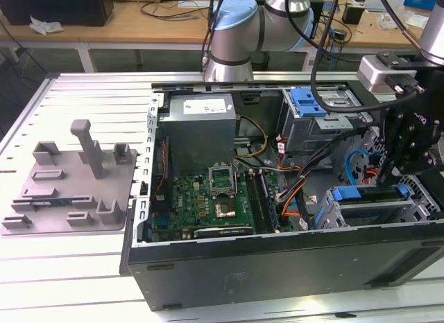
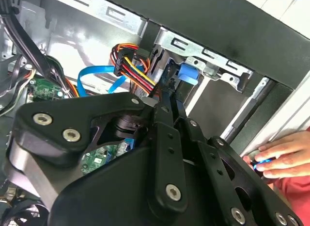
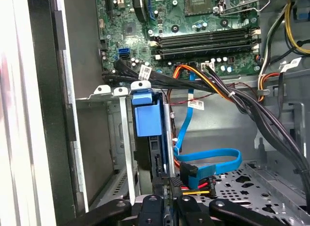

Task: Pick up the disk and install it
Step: 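Insert the first disk wire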

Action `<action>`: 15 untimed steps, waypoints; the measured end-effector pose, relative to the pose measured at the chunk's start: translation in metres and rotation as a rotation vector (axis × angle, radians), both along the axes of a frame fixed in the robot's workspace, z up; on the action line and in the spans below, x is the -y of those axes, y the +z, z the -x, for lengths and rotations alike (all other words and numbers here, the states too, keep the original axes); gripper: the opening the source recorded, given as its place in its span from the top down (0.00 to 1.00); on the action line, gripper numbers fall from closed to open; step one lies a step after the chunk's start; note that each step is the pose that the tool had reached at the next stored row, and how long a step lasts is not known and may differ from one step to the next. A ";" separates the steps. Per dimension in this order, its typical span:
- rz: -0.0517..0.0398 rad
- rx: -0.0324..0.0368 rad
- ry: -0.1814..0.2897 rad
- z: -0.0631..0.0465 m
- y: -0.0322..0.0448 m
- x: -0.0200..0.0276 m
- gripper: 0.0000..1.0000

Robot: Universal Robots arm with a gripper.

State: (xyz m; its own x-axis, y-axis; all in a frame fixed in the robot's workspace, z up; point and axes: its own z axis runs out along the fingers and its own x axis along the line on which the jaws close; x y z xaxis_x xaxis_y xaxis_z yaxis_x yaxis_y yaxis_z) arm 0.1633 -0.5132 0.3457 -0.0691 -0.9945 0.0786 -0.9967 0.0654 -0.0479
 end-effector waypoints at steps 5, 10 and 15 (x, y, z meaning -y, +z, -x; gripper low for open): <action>-0.0326 0.0076 0.004 0.002 0.0000 0.0030 0.83; -0.0674 0.0176 0.007 0.004 0.0002 0.0105 0.83; -0.0861 0.0230 0.008 0.006 0.0003 0.0159 0.83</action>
State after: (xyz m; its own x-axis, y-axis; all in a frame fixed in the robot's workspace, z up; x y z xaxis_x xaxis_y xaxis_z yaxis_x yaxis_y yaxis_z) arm 0.1571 -0.5291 0.3460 -0.0619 -0.9980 -0.0088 -0.9959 0.0623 -0.0653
